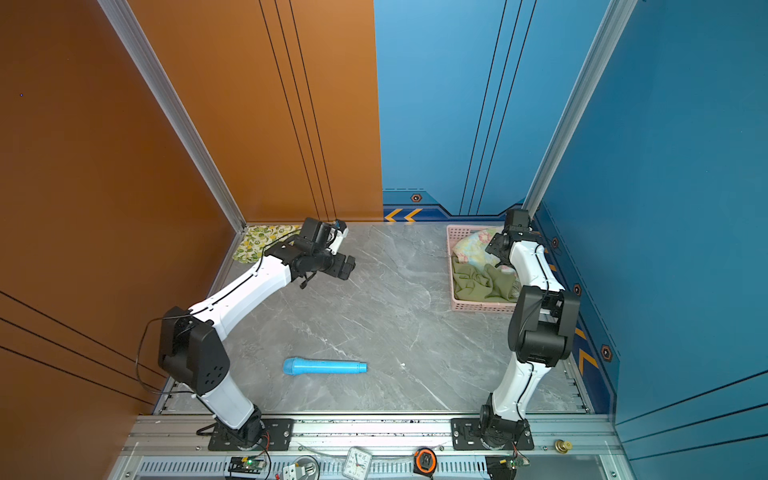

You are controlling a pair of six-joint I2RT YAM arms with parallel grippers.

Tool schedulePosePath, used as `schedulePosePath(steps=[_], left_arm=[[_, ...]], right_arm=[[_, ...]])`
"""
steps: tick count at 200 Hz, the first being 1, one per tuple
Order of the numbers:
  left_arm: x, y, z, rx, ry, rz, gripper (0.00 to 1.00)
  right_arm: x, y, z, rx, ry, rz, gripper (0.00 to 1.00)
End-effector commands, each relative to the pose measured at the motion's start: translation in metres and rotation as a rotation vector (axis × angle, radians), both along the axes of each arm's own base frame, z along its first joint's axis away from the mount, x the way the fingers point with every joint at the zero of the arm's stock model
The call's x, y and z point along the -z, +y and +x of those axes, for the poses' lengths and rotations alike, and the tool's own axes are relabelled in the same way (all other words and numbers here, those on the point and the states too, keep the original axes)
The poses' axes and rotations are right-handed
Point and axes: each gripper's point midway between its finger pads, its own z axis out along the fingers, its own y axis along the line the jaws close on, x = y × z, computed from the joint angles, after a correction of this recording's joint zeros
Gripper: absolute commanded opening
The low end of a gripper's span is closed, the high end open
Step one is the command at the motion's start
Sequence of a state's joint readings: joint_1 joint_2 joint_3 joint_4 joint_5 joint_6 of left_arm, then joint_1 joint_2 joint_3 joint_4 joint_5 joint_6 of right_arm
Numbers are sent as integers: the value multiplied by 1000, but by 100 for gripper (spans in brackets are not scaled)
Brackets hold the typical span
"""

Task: Fold and stack the skirts
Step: 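Release the skirt with the left gripper while the right reaches into the basket, then grasp the floral skirt in the basket with the right gripper and lift it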

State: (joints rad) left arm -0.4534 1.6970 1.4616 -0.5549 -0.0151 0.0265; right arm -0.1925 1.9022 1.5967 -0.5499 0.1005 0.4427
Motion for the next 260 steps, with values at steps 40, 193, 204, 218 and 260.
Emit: schedulePosePath(steps=[40,193,204,218,260], left_arm=[[-7,-16,-25,108,11,-33,98],[-5,-29,-25,95,53,-120,98],[-6,-28,-25,91,49,-124,98],[-10,-26,-24,81,40,-131,99],[-16,-16,-17,34,28,-177,99]], right_arm=[[10,-15,30,-8,8,-11,79],[81,-19,66,-59,109,-35,20],[76,-19,67,-63,99,-38,8],[61,-19,68,-65,75,-46,0],[0,-18,63,-83,-24,-86,0]])
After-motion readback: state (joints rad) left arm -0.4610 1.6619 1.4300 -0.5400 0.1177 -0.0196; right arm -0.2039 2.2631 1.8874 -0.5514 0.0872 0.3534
